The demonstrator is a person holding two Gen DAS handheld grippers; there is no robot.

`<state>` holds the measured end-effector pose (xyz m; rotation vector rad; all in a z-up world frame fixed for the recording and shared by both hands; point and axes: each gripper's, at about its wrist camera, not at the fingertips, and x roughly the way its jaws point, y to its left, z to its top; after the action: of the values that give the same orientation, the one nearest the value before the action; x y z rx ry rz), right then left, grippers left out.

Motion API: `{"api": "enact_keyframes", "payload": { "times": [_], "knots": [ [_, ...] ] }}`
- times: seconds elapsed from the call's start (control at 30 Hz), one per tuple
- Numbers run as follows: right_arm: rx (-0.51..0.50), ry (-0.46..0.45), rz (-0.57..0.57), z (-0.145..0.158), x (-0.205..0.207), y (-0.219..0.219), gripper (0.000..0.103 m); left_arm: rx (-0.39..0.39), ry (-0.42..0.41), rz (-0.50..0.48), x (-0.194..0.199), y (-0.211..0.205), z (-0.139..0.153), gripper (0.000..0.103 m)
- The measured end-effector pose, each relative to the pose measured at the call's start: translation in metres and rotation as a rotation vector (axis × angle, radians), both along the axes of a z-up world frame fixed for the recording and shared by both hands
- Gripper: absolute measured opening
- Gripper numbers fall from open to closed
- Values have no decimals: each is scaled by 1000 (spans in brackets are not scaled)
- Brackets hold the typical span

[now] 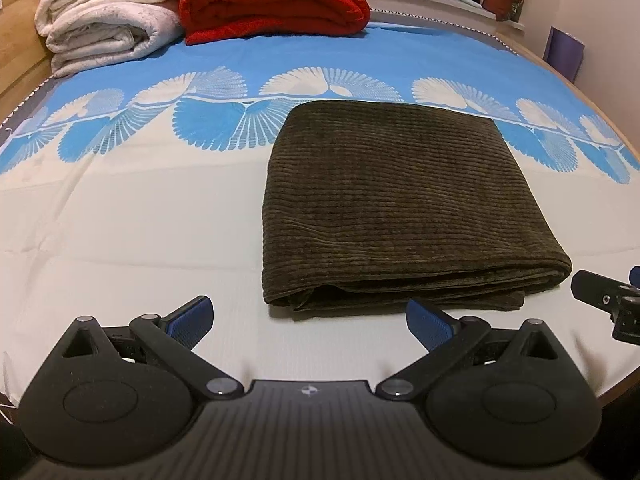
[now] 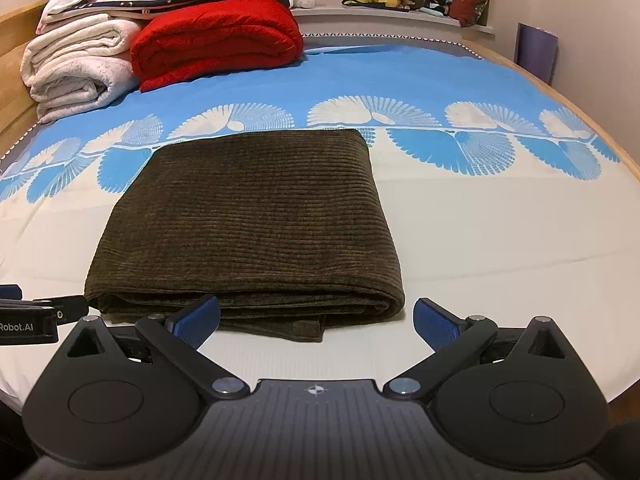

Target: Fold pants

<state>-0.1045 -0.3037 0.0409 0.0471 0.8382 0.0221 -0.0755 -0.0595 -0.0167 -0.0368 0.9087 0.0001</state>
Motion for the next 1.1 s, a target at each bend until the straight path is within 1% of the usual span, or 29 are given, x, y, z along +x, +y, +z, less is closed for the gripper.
{"api": "enact_keyframes", "payload": {
  "times": [1.1],
  "knots": [
    [-7, 18, 17, -5, 2, 4, 102, -12, -6, -17, 0, 1, 0, 103]
  ]
}}
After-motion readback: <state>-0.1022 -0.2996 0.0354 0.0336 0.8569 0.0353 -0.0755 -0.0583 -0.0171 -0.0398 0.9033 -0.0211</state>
